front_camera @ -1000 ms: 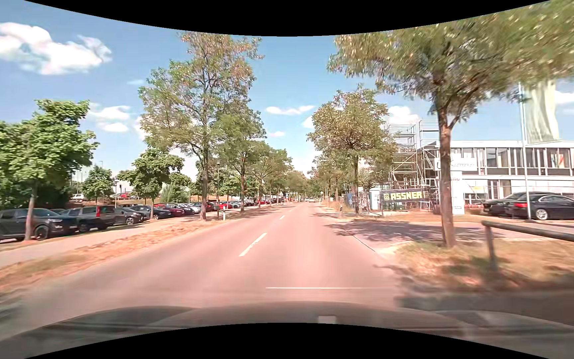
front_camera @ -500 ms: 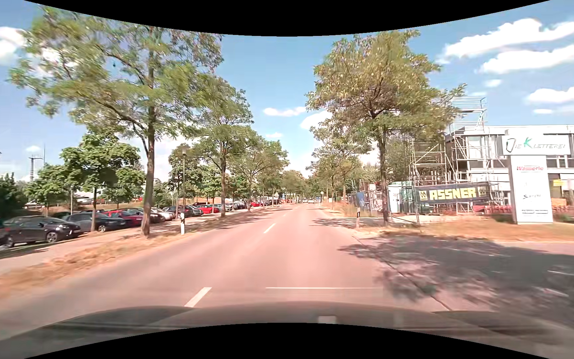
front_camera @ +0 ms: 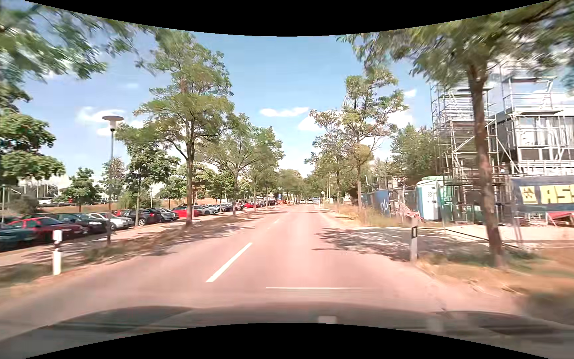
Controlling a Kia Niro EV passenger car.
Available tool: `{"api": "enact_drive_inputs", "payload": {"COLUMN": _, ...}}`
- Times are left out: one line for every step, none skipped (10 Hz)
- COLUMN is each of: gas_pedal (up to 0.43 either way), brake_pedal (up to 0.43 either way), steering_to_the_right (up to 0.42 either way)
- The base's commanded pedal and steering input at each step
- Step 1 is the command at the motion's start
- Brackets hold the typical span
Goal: Follow the waypoints while adhering to traffic rules and regulations
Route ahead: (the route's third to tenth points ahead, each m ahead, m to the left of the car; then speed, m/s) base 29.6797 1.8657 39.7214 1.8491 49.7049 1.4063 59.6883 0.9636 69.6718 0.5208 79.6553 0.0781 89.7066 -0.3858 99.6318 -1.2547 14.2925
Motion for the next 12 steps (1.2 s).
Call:
{"api": "enact_drive_inputs", "payload": {"gas_pedal": 0.15, "brake_pedal": 0.0, "steering_to_the_right": 0.003}}
{"api": "enact_drive_inputs", "payload": {"gas_pedal": 0.15, "brake_pedal": 0.0, "steering_to_the_right": 0.003}}
{"api": "enact_drive_inputs", "payload": {"gas_pedal": 0.15, "brake_pedal": 0.0, "steering_to_the_right": 0.002}}
{"api": "enact_drive_inputs", "payload": {"gas_pedal": 0.15, "brake_pedal": 0.0, "steering_to_the_right": 0.002}}
{"api": "enact_drive_inputs", "payload": {"gas_pedal": 0.15, "brake_pedal": 0.0, "steering_to_the_right": 0.003}}
{"api": "enact_drive_inputs", "payload": {"gas_pedal": 0.15, "brake_pedal": 0.0, "steering_to_the_right": 0.002}}
{"api": "enact_drive_inputs", "payload": {"gas_pedal": 0.15, "brake_pedal": 0.0, "steering_to_the_right": 0.002}}
{"api": "enact_drive_inputs", "payload": {"gas_pedal": 0.15, "brake_pedal": 0.0, "steering_to_the_right": 0.002}}
{"api": "enact_drive_inputs", "payload": {"gas_pedal": 0.15, "brake_pedal": 0.0, "steering_to_the_right": 0.002}}
{"api": "enact_drive_inputs", "payload": {"gas_pedal": 0.15, "brake_pedal": 0.0, "steering_to_the_right": 0.002}}
{"api": "enact_drive_inputs", "payload": {"gas_pedal": 0.15, "brake_pedal": 0.0, "steering_to_the_right": 0.001}}
{"api": "enact_drive_inputs", "payload": {"gas_pedal": 0.15, "brake_pedal": 0.0, "steering_to_the_right": 0.001}}
